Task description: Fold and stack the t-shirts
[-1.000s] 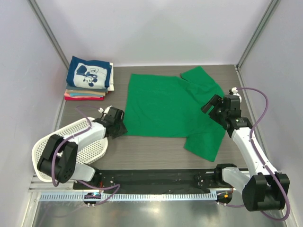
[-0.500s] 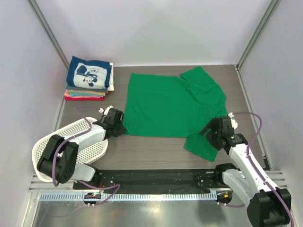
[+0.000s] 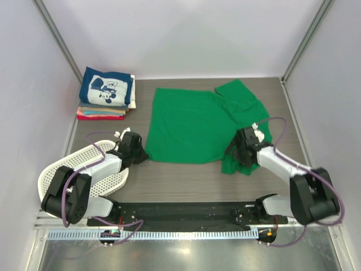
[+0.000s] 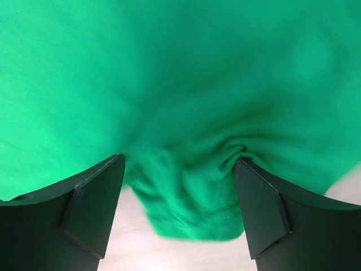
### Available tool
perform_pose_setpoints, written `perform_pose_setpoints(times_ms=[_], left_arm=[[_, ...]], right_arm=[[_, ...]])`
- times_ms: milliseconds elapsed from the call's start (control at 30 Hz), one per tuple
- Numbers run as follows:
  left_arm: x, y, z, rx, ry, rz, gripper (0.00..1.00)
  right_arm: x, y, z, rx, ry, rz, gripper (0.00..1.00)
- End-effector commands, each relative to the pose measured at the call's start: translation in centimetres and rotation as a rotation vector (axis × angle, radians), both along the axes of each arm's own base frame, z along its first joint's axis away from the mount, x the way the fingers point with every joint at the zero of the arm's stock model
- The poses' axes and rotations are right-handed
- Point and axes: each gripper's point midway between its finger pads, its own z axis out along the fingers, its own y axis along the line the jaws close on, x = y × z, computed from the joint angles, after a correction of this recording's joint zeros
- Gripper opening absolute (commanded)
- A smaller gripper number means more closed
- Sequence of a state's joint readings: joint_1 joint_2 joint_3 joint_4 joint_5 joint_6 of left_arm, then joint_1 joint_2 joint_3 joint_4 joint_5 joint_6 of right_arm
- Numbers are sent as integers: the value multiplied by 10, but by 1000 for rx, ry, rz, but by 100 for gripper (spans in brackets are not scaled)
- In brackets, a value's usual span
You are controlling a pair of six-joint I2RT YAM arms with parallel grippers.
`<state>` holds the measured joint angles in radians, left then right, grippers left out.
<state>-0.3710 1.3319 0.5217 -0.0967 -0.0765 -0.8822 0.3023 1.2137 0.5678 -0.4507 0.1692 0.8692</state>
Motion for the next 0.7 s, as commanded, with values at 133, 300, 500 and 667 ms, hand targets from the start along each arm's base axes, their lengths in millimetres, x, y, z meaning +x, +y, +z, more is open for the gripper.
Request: perform_pose_setpoints(times_ms=[133,300,500,667], left_arm=[[-6,6,-7,-24,-6,17,0],[-6,6,-8,-28,-9,20,0],[-5,6,-7,-29,-13,21,0],[-6,6,-8,-30,-11,17,0]], right_arm=[[110,3,52,-73,-154,232,83],[56,-31,58,-153,-86,67,83],[-16,-49,41,-94,-107,-113,76],[-27,-54,14,-73,-31,-161,60]])
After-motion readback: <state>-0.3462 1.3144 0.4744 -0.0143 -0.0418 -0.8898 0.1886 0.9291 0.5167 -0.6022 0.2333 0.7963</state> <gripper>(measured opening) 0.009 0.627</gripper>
